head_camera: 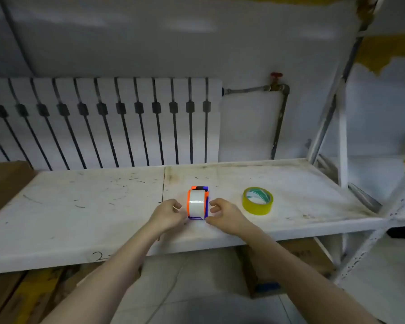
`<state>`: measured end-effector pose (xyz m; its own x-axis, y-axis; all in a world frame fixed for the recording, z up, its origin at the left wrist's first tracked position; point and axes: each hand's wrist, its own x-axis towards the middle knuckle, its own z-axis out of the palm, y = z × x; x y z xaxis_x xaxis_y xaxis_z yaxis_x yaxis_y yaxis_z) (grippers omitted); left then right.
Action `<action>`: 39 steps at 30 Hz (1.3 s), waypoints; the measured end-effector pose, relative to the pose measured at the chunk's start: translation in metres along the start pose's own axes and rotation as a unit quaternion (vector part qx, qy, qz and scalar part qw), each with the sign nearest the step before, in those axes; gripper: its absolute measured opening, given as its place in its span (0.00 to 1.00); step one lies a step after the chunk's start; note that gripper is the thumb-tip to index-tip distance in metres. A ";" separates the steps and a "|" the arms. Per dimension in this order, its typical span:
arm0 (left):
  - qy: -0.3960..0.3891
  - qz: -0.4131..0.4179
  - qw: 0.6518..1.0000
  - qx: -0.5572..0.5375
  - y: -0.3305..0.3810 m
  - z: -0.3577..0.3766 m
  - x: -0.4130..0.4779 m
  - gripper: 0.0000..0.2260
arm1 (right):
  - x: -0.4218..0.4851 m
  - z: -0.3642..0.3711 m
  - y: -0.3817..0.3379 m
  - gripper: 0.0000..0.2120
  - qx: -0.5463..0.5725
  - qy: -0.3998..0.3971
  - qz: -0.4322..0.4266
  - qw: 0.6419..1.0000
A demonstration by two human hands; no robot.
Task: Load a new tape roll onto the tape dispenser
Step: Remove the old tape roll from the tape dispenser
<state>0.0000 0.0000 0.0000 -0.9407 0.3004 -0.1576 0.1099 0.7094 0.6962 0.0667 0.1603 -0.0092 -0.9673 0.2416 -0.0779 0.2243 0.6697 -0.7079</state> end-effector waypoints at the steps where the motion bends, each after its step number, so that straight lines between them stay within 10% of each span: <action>1: 0.006 -0.003 1.000 -0.025 -0.002 0.003 0.007 0.16 | 0.006 0.004 0.002 0.27 0.018 0.006 0.014 1.000; 16: 0.049 -0.001 0.977 -0.207 0.004 0.029 0.052 0.09 | 0.051 0.040 0.032 0.28 0.174 0.066 0.026 0.982; 28: 0.033 -0.096 0.889 -0.447 0.019 -0.007 0.037 0.12 | 0.020 0.047 0.046 0.05 0.155 0.097 -0.027 0.983; 39: 0.041 -0.013 0.922 -0.384 0.036 -0.008 -0.005 0.09 | -0.017 0.011 0.003 0.08 0.271 0.160 -0.127 0.941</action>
<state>0.0061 0.0194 0.0314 -0.9642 0.2192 -0.1491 -0.1425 0.0458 0.9887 0.0829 0.1500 -0.0178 -0.8763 0.3799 0.2964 -0.1870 0.2988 -0.9358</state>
